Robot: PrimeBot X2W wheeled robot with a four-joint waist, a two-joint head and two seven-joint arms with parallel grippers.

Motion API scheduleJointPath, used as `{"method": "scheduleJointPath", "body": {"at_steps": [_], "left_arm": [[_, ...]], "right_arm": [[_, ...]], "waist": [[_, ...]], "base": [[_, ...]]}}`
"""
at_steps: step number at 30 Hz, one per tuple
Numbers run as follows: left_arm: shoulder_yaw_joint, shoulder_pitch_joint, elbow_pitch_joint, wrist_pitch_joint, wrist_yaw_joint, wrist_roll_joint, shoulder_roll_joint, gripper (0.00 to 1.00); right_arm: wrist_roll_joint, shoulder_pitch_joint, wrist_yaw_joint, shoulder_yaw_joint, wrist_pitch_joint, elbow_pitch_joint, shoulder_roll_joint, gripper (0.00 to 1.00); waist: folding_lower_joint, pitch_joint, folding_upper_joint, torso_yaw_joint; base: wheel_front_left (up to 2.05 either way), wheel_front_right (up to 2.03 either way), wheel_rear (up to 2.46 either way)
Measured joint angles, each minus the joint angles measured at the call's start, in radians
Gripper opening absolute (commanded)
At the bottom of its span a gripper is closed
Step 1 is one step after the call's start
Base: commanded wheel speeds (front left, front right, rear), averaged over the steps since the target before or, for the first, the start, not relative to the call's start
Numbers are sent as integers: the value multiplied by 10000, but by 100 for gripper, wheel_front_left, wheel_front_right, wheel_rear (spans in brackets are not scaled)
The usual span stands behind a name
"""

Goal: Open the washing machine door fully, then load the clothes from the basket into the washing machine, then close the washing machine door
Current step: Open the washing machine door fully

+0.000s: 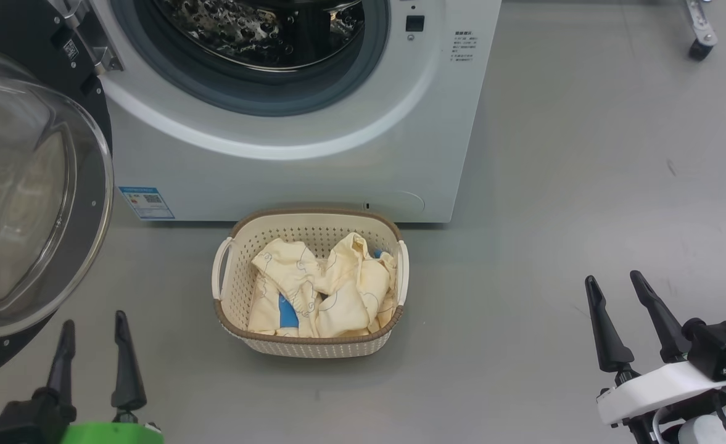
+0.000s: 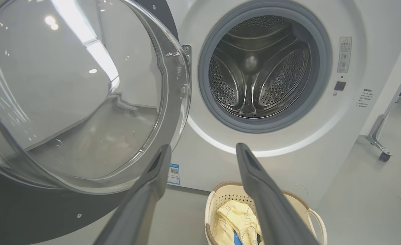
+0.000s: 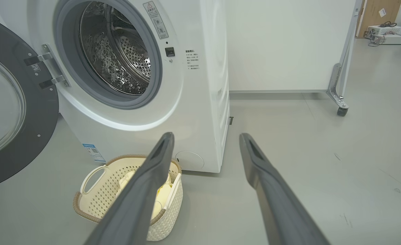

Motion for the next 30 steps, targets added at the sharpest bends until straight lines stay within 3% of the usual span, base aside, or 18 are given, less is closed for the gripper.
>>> {"method": "scheduleJointPath", "body": {"at_steps": [9,16,30], "left_arm": [[-830,809,242,2,-84,326,58,100],[-1229,1053,297,4,-63,349,65,100],[-1409,1395,92,4,314,403,81,100]], "right_arm": [[-142,245,-12,169,-6,123,109,100],[-280,526,-217,-12,-10,105,104,100],[-445,810,-556,-209,-21,-109,138,100]], "waist": [[0,-560,0,-579],[0,-918,0,-912],[0,-1266,0,-942]], "base": [[0,0,0],[0,0,0],[0,0,0]]}}
